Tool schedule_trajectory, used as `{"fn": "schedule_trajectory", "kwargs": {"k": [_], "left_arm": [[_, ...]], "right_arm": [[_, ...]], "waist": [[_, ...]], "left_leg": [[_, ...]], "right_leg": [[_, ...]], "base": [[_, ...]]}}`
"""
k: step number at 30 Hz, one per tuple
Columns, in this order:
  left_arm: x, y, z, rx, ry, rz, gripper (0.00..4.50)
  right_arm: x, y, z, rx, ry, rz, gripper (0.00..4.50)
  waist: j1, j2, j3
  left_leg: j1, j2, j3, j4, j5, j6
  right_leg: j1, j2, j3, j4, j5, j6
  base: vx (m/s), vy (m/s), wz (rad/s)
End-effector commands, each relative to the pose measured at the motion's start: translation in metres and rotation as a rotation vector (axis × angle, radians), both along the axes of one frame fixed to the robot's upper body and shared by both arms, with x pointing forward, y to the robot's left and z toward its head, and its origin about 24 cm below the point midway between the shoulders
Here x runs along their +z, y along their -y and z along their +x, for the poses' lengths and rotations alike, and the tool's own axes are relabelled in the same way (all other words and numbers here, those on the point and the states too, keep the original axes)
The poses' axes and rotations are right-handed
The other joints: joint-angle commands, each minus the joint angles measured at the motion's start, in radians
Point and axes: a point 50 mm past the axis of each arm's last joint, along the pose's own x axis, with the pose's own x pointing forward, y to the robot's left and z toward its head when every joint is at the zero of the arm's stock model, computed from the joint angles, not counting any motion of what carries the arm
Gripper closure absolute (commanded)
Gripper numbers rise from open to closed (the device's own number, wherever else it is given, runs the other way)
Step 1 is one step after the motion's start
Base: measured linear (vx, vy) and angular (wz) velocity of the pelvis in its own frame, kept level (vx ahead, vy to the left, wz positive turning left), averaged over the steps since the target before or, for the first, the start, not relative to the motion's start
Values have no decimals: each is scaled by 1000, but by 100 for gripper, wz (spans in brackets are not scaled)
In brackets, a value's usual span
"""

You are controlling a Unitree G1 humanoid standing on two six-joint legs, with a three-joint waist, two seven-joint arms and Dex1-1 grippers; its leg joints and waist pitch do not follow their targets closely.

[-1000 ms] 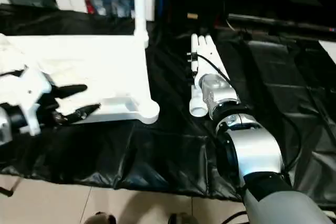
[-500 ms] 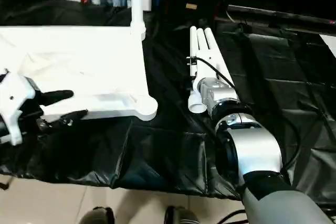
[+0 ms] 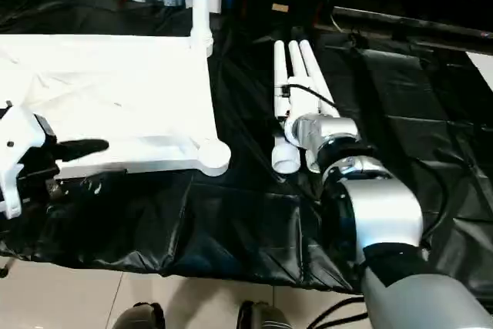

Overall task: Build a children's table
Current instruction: Pick table leg

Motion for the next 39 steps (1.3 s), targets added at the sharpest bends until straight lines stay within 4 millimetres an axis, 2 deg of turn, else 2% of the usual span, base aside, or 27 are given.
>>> {"fn": "schedule_trajectory", "kwargs": {"k": [1, 3, 5, 7, 9, 10, 11, 12, 13, 15, 18, 20, 21, 24, 25, 26, 27, 28, 30, 31, 32, 33, 34, 35, 36, 37, 39], "left_arm": [[0, 5, -4, -52, -25, 13, 135], [0, 5, -4, -72, -42, 9, 135], [0, 6, -3, -78, -44, 5, 135], [0, 6, 0, -75, -32, 10, 135], [0, 6, 3, -65, -15, 17, 135], [-1, 6, 6, -58, -8, 18, 135], [-1, 6, 6, -58, -8, 18, 110], [-1, 6, 7, -56, -5, 16, 110], [-1, 7, 12, -50, 5, 3, 103], [-1, 7, 13, -47, 10, -1, 85], [0, 8, 22, -23, 47, -11, 60], [-1, 8, 35, 42, 102, -20, 56], [-2, 10, 42, 71, 122, -19, 38], [-3, 13, 48, 90, 135, -33, 19], [-6, 24, 73, 197, 162, -136, 8], [-6, 25, 74, 201, 161, -137, 3], [-10, 31, 85, 261, 159, -149, 1], [-11, 35, 90, 268, 140, -186, 0], [-14, 42, 99, 287, 107, -246, 0], [-16, 45, 103, 299, 94, -263, 0], [-17, 51, 108, 308, 79, -300, 0], [-18, 53, 110, 310, 75, -313, 0], [-18, 61, 113, 300, 54, -372, 0], [-18, 70, 116, 288, 37, -422, 0], [-18, 75, 117, 280, 27, -451, 0], [-15, 86, 118, 239, 11, -513, 0], [-14, 93, 119, 226, -10, -551, 0]], "right_arm": [[-5, 9, -4, -39, -51, 10, 189], [-5, 12, -4, -58, -54, 24, 192], [-4, 13, -4, -69, -54, 42, 226], [-3, 13, -4, -72, -54, 53, 235], [-3, 13, -4, -76, -54, 59, 240], [-4, 13, -4, -79, -53, 54, 251], [-4, 13, -4, -79, -53, 54, 263], [-4, 14, -4, -83, -50, 54, 263], [-3, 14, -3, -89, -40, 56, 264], [-3, 14, -3, -94, -37, 60, 267], [0, 14, -1, -113, -16, 71, 267], [7, 13, 3, -133, 28, 123, 267], [12, 12, 6, -142, 62, 164, 267], [18, 11, 8, -144, 97, 204, 267], [38, 9, 16, -128, 238, 314, 267], [39, 9, 16, -126, 242, 316, 267], [47, 8, 19, -91, 308, 352, 267], [49, 8, 19, -78, 322, 370, 267], [52, 9, 19, -53, 341, 410, 267], [54, 9, 19, -41, 347, 428, 267], [54, 8, 17, -9, 351, 472, 267], [54, 8, 17, 1, 352, 487, 267], [53, 7, 14, 54, 361, 540, 267], [52, 6, 11, 106, 373, 587, 267], [51, 6, 9, 140, 381, 615, 267], [50, 4, 2, 220, 400, 658, 267], [48, 2, -3, 262, 406, 686, 267]], "waist": [[0, 11, -78], [1, 9, -82], [1, 6, -88], [3, 6, -90], [4, 3, -93], [4, -3, -97], [5, -2, -95], [5, -2, -95], [6, -3, -100], [7, 0, -102], [9, -1, -108], [10, 5, -120], [9, 8, -120], [12, 7, -125], [9, 25, -124], [9, 21, -125], [14, 25, -128], [15, 33, -129], [13, 32, -131], [11, 28, -131], [12, 36, -132], [10, 29, -132], [9, 42, -133], [9, 41, -135], [10, 37, -135], [14, 49, -136], [15, 45, -141]], "left_leg": [[18, 11, 0, -62, -84, 3], [18, 11, 0, -61, -76, 6], [19, 11, 1, -59, -71, 3], [18, 11, 2, -57, -67, 2], [17, 11, 1, -56, -68, -1], [17, 11, 1, -55, -78, -6], [16, 11, 0, -55, -85, -9], [15, 11, 0, -55, -92, -12], [16, 12, 0, -53, -100, -20], [17, 12, -1, -52, -108, -29], [16, 11, -2, -51, -108, -36], [18, 12, -3, -48, -103, -42], [19, 11, -2, -47, -107, -43], [17, 12, -4, -44, -112, -39], [17, 10, -2, -43, -126, -41], [24, 11, 1, -40, -142, -42], [26, 10, 2, -37, -158, -31], [15, 11, -7, -39, -163, -28], [16, 11, -6, -36, -161, -24], [14, 9, -7, -36, -175, -16], [15, 9, -9, -36, -176, -16], [12, 7, -8, -35, -178, -10], [14, 6, -8, -35, -182, -2], [15, 10, -10, -34, -178, 0], [13, 6, -9, -35, -168, 13], [15, 8, -11, -35, -160, 29], [14, 9, -13, -35, -133, 45]], "right_leg": [[70, -46, 52, -44, -35, -226], [72, -46, 51, -43, -33, -226], [73, -46, 51, -41, -30, -227], [72, -46, 52, -39, -23, -226], [74, -48, 52, -39, -32, -222], [76, -49, 52, -39, -45, -218], [75, -50, 52, -40, -60, -215], [74, -50, 52, -41, -73, -211], [75, -51, 53, -41, -96, -203], [74, -51, 53, -40, -105, -200], [76, -51, 52, -38, -97, -196], [79, -50, 50, -32, -67, -201], [76, -46, 49, -33, -51, -199], [79, -50, 48, -29, -34, -209], [75, -46, 49, -30, -35, -214], [70, -43, 49, -37, -33, -217], [69, -42, 49, -36, -22, -227], [81, -48, 48, -32, -40, -227], [80, -49, 47, -35, -42, -230], [81, -47, 46, -43, -71, -227], [81, -48, 46, -40, -72, -229], [84, -46, 44, -47, -82, -228], [84, -44, 44, -52, -76, -229], [85, -48, 44, -48, -64, -236], [90, -44, 43, -50, -50, -238], [91, -48, 42, -55, -45, -248], [97, -47, 39, -53, -8, -264]], "base": [[0, 0, 0], [0, 0, 0], [0, 0, 0], [0, 0, 0], [0, 0, 0], [0, 0, 0], [0, 0, 0], [0, 0, 0], [0, 0, 0], [0, 0, 0], [0, 0, 0], [0, 0, 0], [0, 0, 0], [0, 0, 0], [0, 0, 0], [0, 0, 0], [0, 0, 0], [0, 0, 0], [0, 0, 0], [0, 0, 0], [0, 0, 0], [0, 0, 0], [0, 0, 0], [0, 0, 0], [0, 0, 0], [0, 0, 0], [0, 0, 0]]}}
